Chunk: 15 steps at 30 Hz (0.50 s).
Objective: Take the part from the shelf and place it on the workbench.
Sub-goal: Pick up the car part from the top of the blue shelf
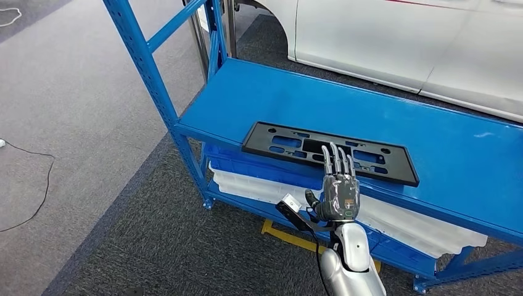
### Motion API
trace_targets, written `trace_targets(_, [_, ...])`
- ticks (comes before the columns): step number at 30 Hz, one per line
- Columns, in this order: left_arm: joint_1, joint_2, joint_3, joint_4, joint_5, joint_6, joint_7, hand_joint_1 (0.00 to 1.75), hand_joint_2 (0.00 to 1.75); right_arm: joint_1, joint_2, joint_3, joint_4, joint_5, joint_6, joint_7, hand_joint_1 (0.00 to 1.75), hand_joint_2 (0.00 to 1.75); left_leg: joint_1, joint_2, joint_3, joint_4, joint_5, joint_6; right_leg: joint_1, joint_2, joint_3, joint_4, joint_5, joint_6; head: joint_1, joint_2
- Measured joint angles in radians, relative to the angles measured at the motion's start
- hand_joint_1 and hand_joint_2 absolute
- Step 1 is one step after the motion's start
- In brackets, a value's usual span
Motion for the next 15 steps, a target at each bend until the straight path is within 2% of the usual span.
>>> trace_targets(1, [0.001,0.002,0.0,0.0,-0.003,0.001,0.001,0.0,0.0,-0.008,-0.001,0.015,0.007,0.005,0.0,0.01,0.0,1.75,0.001,0.0,0.001,-0.036,0.039,-0.001,0.0,0.001,0.009,0.001,-0.008,0.001,0.0,0.0])
trace_targets(2, [0.001,0.003,0.0,0.0,-0.006,0.002,0.003,0.0,0.0,-0.017,-0.002,0.031,0.013,0.008,0.0,0.019,0.0,1.75,0.001,0.001,0.015,-0.1,0.093,0.001,0.0,0.002,0.02,0.002,-0.016,0.004,0.0,0.0])
trace_targets(3, [0.001,0.004,0.0,0.0,-0.01,0.004,0.004,0.0,0.0,-0.026,-0.003,0.047,0.019,0.011,0.0,0.027,0.0,1.75,0.0,0.002,0.032,-0.161,0.133,0.004,0.0,0.002,0.03,0.003,-0.023,0.007,0.0,0.0])
trace_targets(4, [0.0,0.005,0.0,0.0,-0.013,0.004,0.005,0.0,0.0,-0.036,-0.003,0.062,0.027,0.011,0.0,0.035,0.0,1.75,-0.002,0.004,0.044,-0.212,0.149,0.008,0.001,0.002,0.035,0.004,-0.029,0.011,0.0,0.0])
trace_targets(5, [0.0,0.005,0.0,0.0,-0.016,0.005,0.007,0.0,0.0,-0.045,-0.004,0.075,0.034,0.012,0.0,0.042,0.0,1.75,-0.005,0.005,0.052,-0.241,0.159,0.014,0.002,0.002,0.038,0.004,-0.034,0.016,0.0,0.0])
trace_targets(7, [0.0,0.006,0.0,0.0,-0.019,0.006,0.01,0.0,0.0,-0.058,-0.004,0.096,0.047,0.014,0.0,0.053,0.0,1.75,-0.009,0.006,0.055,-0.254,0.156,0.026,0.005,0.001,0.039,0.004,-0.041,0.028,0.0,0.0])
trace_targets(9, [0.0,0.006,0.0,0.0,-0.023,0.008,0.011,0.0,0.0,-0.07,-0.004,0.111,0.058,0.019,0.0,0.065,0.0,1.75,-0.003,0.005,0.063,-0.26,0.169,0.035,0.005,0.0,0.039,0.013,-0.055,0.04,0.0,0.0])
trace_targets(10, [-0.002,0.006,0.0,0.0,-0.026,0.01,0.011,0.0,0.0,-0.079,-0.005,0.118,0.066,0.023,0.0,0.072,0.0,1.75,0.0,0.006,0.065,-0.265,0.169,0.04,0.004,0.0,0.026,0.038,-0.07,0.045,0.0,0.0])
trace_targets(11, [-0.004,0.006,0.0,0.0,-0.029,0.011,0.011,0.0,0.0,-0.089,-0.005,0.126,0.077,0.027,0.0,0.08,0.0,1.75,0.002,0.007,0.068,-0.269,0.169,0.044,0.002,0.0,0.002,0.083,-0.093,0.05,0.0,0.0])
trace_targets(13, [-0.008,0.007,0.0,0.0,-0.035,0.011,0.013,0.0,0.0,-0.106,-0.007,0.142,0.107,0.038,0.0,0.097,0.0,1.75,0.001,0.006,0.07,-0.27,0.164,0.051,-0.002,0.0,-0.073,0.209,-0.138,0.058,0.0,0.0])
trace_targets(14, [-0.01,0.007,0.0,0.0,-0.038,0.012,0.014,0.0,0.0,-0.112,-0.008,0.15,0.124,0.045,0.001,0.107,0.0,1.75,0.001,0.006,0.071,-0.269,0.162,0.052,-0.005,0.0,-0.106,0.256,-0.145,0.061,0.0,0.0])
trace_targets(15, [-0.011,0.008,0.0,0.0,-0.041,0.013,0.016,0.0,0.0,-0.119,-0.009,0.158,0.141,0.053,0.001,0.116,0.0,1.75,0.001,0.004,0.074,-0.267,0.158,0.053,-0.008,-0.001,-0.125,0.272,-0.133,0.062,0.0,0.0])
